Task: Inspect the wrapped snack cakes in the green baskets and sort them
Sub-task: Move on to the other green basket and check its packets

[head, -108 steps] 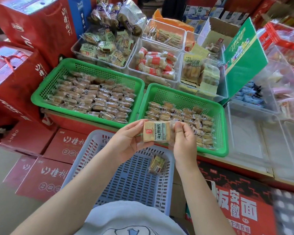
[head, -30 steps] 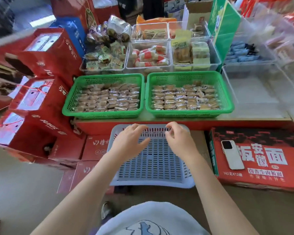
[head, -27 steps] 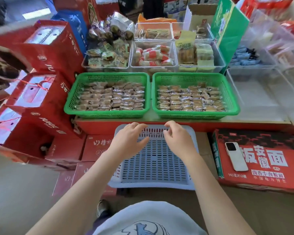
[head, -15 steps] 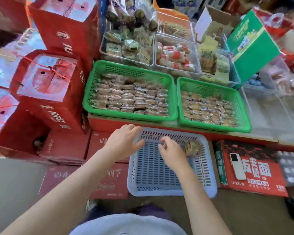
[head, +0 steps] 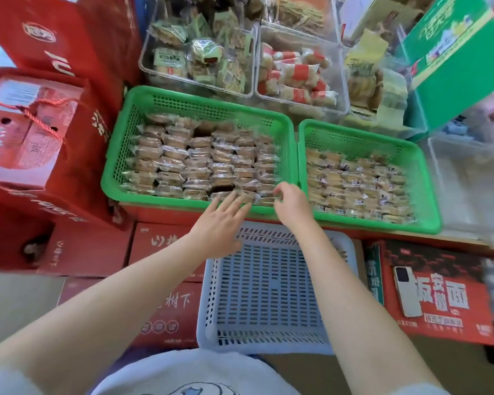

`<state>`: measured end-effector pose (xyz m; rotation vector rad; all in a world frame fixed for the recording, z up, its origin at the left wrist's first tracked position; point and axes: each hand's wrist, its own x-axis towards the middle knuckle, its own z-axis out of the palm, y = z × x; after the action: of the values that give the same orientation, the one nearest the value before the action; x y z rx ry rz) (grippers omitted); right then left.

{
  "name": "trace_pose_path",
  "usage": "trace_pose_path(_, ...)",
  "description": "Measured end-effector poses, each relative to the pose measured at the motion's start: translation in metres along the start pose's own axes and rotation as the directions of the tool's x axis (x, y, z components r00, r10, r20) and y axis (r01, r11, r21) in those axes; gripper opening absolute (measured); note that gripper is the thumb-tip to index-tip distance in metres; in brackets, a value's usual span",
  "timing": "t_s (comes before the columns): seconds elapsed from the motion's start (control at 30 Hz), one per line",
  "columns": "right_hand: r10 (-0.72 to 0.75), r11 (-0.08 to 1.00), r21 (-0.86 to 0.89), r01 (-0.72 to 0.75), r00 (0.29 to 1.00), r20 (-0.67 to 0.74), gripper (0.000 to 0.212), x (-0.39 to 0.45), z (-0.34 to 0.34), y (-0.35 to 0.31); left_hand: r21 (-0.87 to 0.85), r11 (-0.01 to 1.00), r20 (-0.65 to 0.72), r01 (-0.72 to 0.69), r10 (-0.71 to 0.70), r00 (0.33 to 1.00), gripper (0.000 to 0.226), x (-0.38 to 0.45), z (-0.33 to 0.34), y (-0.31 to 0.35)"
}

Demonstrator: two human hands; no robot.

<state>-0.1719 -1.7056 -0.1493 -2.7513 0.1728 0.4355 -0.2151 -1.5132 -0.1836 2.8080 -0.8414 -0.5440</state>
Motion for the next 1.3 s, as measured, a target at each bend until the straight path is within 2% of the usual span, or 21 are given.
trace_pose_path(0.13,-0.096,0.984,-0.136,0.113,0.988,0.123,0.024,0.026,0.004,0.007,0.005,0.999,0.049,0.049,-0.05,0.998,0.089,0.025,0.005,-0.002)
trace_pose_path(0.23,-0.181,0.926,-0.287,0.244,0.957,0.228,0.021,0.039,0.001,0.007,0.006,0.998,0.066,0.064,-0.064,0.996,0.089,0.033,0.006,-0.005)
trace_pose_path(0.37,-0.259,0.859,-0.378,0.346,0.929,0.263,0.018,0.048,0.003,0.006,-0.011,0.997,0.098,0.082,-0.081,0.992,0.086,0.039,0.002,-0.005)
trace_pose_path(0.47,-0.304,0.838,-0.388,0.383,0.919,0.25,0.024,0.052,0.006,0.007,-0.013,0.995,0.098,0.099,-0.097,0.99,0.087,0.041,0.001,-0.006)
trace_pose_path(0.63,-0.398,0.861,-0.263,0.436,0.898,0.186,0.02,0.051,0.007,0.015,0.005,0.995,0.118,0.099,-0.099,0.988,0.085,0.041,0.0,-0.005)
trace_pose_path(0.7,-0.384,0.884,-0.201,0.421,0.902,0.199,0.012,0.051,0.006,0.018,0.002,0.995,0.12,0.101,-0.1,0.988,0.085,0.041,0.0,-0.005)
trace_pose_path(0.8,-0.361,0.896,-0.173,0.41,0.897,0.257,0.018,0.049,0.002,0.016,-0.002,0.994,0.129,0.106,-0.105,0.986,0.085,0.042,0.0,-0.006)
trace_pose_path(0.93,-0.33,0.92,-0.112,0.375,0.898,0.292,0.014,0.046,-0.002,0.012,-0.009,0.994,0.137,0.111,-0.109,0.985,0.084,0.041,-0.002,-0.005)
trace_pose_path(1.0,-0.323,0.942,-0.014,0.336,0.915,0.242,0.011,0.043,-0.002,0.014,-0.007,0.994,0.14,0.113,-0.111,0.984,0.084,0.041,-0.003,-0.004)
trace_pose_path(1.1,-0.318,0.943,0.128,0.306,0.944,0.085,0.007,0.036,-0.002,0.017,-0.007,0.993,0.152,0.118,-0.116,0.982,0.083,0.041,-0.005,-0.003)
trace_pose_path(1.23,-0.293,0.949,0.132,0.285,0.955,0.046,0.006,0.026,-0.013,0.013,-0.018,0.993,0.136,0.118,-0.115,0.984,0.081,0.041,-0.005,-0.003)
trace_pose_path(1.3,-0.267,0.953,0.138,0.271,0.963,-0.043,0.006,0.021,-0.028,0.01,-0.043,0.992,0.15,0.122,-0.114,0.982,0.08,0.043,-0.004,-0.006)
